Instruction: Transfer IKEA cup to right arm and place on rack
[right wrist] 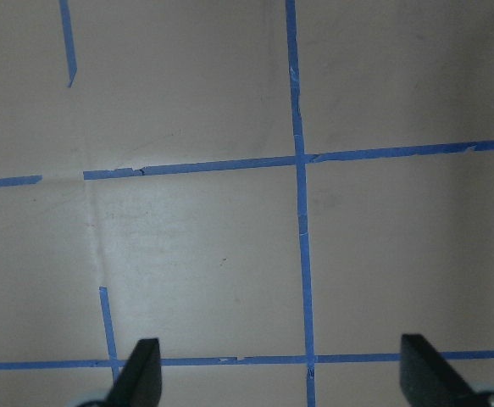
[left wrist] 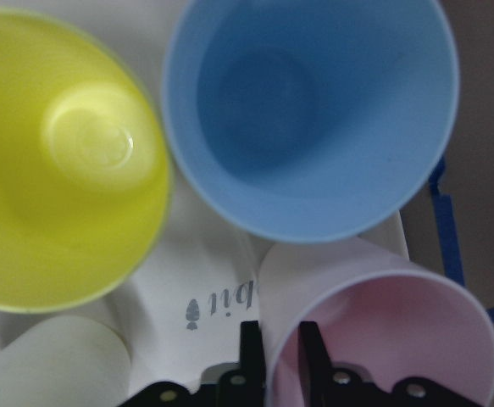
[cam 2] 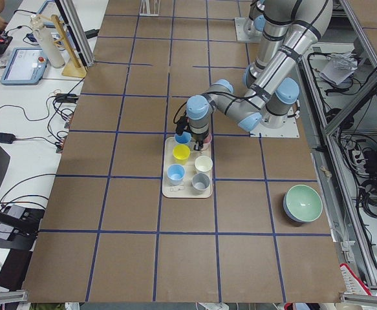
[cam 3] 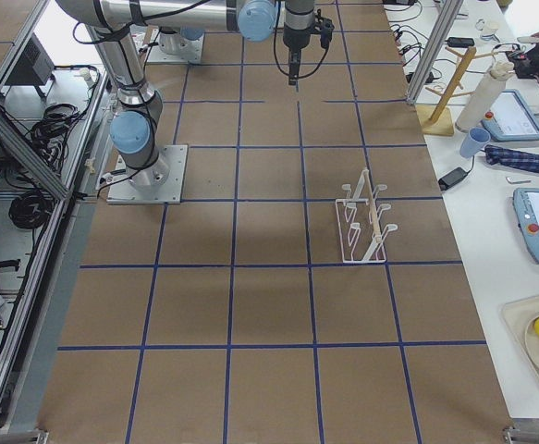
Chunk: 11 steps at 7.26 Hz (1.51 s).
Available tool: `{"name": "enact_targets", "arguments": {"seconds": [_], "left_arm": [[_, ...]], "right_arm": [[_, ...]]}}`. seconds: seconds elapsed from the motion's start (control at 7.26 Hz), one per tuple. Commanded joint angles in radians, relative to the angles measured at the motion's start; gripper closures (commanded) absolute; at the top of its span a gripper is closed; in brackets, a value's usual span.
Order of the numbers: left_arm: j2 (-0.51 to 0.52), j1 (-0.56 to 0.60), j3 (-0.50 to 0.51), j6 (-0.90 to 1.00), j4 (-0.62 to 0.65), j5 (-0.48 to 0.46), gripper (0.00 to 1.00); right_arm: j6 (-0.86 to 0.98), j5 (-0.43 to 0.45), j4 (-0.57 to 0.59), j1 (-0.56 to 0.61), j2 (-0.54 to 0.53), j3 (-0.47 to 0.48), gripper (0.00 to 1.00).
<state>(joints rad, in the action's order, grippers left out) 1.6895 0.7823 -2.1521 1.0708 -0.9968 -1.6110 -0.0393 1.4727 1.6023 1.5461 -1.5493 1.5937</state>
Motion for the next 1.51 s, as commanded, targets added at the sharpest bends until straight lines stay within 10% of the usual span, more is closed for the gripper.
{"name": "enact_targets", "arguments": {"seconds": [0.0,0.28,0.83,1.38], "left_arm": [[-0.005,0.0,0.009,0.0,0.0,0.0,1.0],[-0.039,0.015,0.017,-0.003,-0.017,-0.001,1.0],[-0.135,0.11,0.17,-0.18,-0.323,0.022,1.0],[-0.194,0.251,0.311,-0.449,-0.751,0.397,1.0]], "right_arm": [[0.009,-0.005,-0.001,-0.003,0.0,0.0,0.0],[-0.005,-0.046,-0.004,-0.003,-0.014,-0.001,0.0],[-0.013,-0.449,-0.065,-0.035,-0.044,-0.001,0.0],[0.059,-0.926,-0.093,-0.073,-0.044,0.021,0.0]]}}
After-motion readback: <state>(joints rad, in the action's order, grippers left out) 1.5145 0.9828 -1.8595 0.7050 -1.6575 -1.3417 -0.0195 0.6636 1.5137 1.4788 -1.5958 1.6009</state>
